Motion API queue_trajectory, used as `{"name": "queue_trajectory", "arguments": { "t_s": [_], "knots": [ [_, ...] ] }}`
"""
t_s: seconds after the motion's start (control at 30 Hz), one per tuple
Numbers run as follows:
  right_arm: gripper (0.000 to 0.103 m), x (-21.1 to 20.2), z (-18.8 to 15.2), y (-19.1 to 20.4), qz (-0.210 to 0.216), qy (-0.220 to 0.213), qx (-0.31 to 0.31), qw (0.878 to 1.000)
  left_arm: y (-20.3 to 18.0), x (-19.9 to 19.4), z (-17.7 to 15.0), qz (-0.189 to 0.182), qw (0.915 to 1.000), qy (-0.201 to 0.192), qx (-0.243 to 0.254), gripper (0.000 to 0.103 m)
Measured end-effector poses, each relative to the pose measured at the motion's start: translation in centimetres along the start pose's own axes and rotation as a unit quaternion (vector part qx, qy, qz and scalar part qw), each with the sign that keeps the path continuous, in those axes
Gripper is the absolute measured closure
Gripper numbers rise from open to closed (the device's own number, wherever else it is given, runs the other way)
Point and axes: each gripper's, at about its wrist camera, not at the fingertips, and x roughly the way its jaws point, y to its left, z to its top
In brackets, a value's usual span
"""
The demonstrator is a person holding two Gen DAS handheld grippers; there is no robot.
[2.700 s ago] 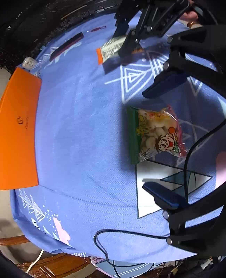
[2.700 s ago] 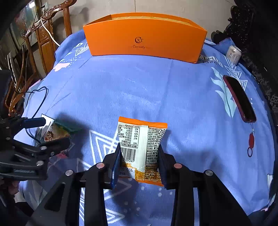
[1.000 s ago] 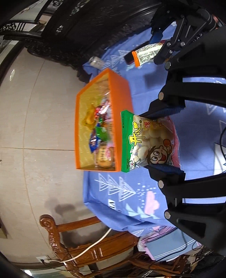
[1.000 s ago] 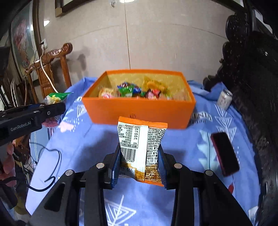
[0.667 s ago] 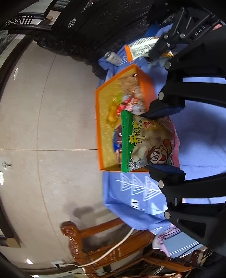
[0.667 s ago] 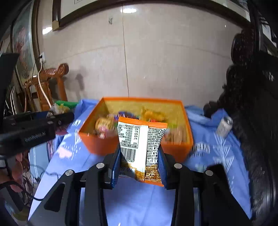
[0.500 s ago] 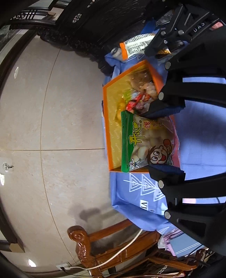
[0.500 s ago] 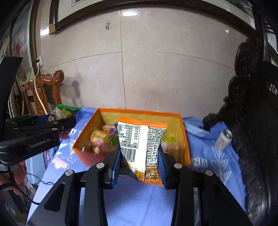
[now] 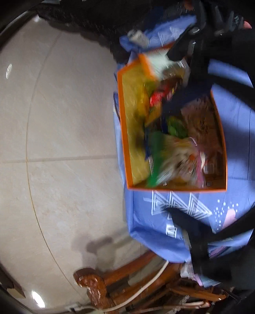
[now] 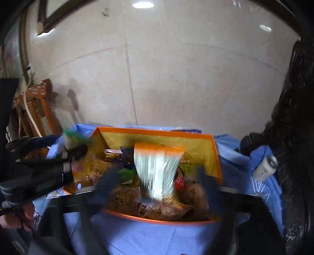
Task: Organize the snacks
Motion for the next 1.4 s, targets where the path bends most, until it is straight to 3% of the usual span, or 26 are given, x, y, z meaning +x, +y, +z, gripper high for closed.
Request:
{"name": "queue_trajectory", "arguments": {
  "t_s": [0.3,0.63,1.4],
  "knots": [
    [0.003,-0.3,-0.9,-0.2,-0.004,0.021,0.008,1.000,0.6,-0.8,-0.8,-0.015,0.9996,0.011,-0.020,0.004],
    [0.003,-1.9,-1.7,0.6,-0.012,0.024,0.003,1.000,1.3,-2.5,-2.2,-0.005,0.9995,0.015,-0.027,0.004],
    [0.003,-4.7,-2.3,1.3,-0.011,0.007,0.004,1.000,1.8,-5.1,-3.3,0.007,0.9995,0.001,-0.030,0.004]
  ]
}}
